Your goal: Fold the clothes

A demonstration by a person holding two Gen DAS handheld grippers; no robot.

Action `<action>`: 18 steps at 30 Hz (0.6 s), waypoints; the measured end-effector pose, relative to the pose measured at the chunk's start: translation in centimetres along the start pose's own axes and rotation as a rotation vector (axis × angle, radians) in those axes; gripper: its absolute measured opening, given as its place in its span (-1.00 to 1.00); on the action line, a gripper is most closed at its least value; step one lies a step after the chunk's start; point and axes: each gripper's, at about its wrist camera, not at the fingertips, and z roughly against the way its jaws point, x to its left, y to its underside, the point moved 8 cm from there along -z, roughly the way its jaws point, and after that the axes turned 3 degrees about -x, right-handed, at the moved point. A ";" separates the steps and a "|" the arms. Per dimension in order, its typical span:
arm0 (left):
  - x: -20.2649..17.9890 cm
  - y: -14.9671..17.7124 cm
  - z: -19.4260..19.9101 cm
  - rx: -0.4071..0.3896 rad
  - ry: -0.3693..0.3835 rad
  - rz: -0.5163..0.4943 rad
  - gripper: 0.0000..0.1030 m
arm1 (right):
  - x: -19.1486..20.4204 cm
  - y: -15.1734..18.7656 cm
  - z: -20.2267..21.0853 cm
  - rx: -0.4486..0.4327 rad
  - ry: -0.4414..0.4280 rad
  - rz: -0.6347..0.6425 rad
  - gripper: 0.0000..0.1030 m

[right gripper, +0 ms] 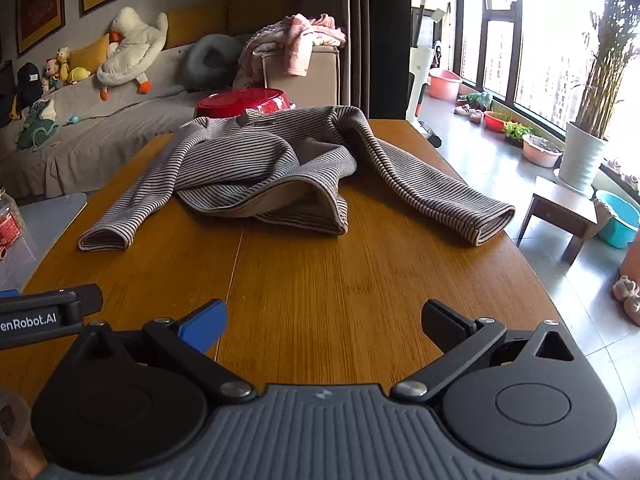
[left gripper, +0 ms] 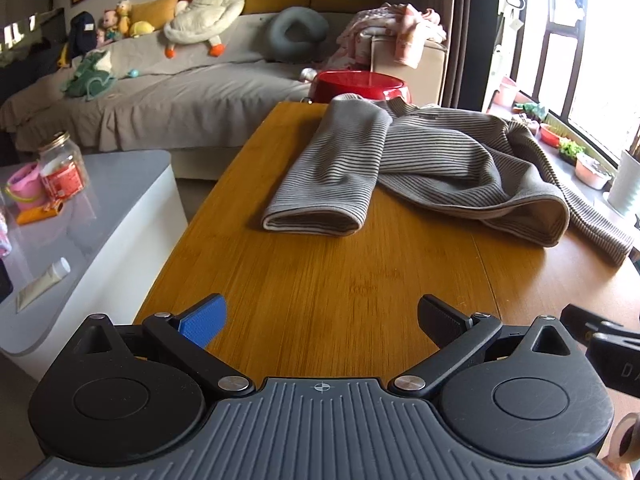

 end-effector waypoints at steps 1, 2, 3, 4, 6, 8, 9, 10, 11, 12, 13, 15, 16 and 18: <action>0.1 0.2 -0.1 -0.004 -0.005 -0.011 1.00 | 0.0 -0.1 -0.1 -0.003 -0.002 0.010 1.00; 0.1 0.4 0.0 -0.013 -0.012 -0.020 1.00 | 0.0 -0.1 -0.1 -0.006 -0.004 0.020 1.00; 0.0 0.5 0.0 -0.006 -0.021 -0.030 1.00 | 0.1 -0.3 -0.5 0.004 0.001 0.033 1.00; -0.2 0.5 0.0 0.005 -0.031 -0.041 1.00 | 0.1 -0.6 -1.0 0.022 0.010 0.047 1.00; -0.5 0.4 -0.1 0.014 -0.043 -0.052 1.00 | 0.0 -0.8 -0.9 -0.016 0.016 0.054 1.00; -0.4 0.4 0.1 0.012 -0.047 -0.052 1.00 | 0.1 -0.9 -0.4 -0.044 0.018 0.056 1.00; -0.4 0.4 0.1 0.012 -0.048 -0.053 1.00 | -0.1 -0.6 -0.1 -0.055 0.016 0.035 1.00; -0.4 0.4 0.1 0.012 -0.047 -0.053 1.00 | -0.3 -0.5 -0.2 -0.049 0.014 0.018 1.00; -0.4 0.5 0.1 0.014 -0.047 -0.055 1.00 | -0.3 -0.5 -0.1 -0.034 0.018 0.011 1.00; -0.4 0.5 0.1 0.016 -0.048 -0.057 1.00 | -0.3 -0.4 0.0 -0.028 0.022 0.009 1.00; -0.4 0.5 0.0 0.019 -0.048 -0.060 1.00 | -0.2 -0.4 0.0 -0.028 0.023 0.010 1.00; -0.4 0.6 -0.1 0.024 -0.049 -0.061 1.00 | -0.1 -0.3 -0.1 -0.023 0.023 0.013 1.00; -0.4 0.6 -0.1 0.025 -0.049 -0.061 1.00 | -0.1 -0.3 -0.1 -0.022 0.023 0.015 1.00; -0.4 0.7 -0.1 0.027 -0.049 -0.061 1.00 | 0.0 -0.3 -0.1 -0.022 0.023 0.017 1.00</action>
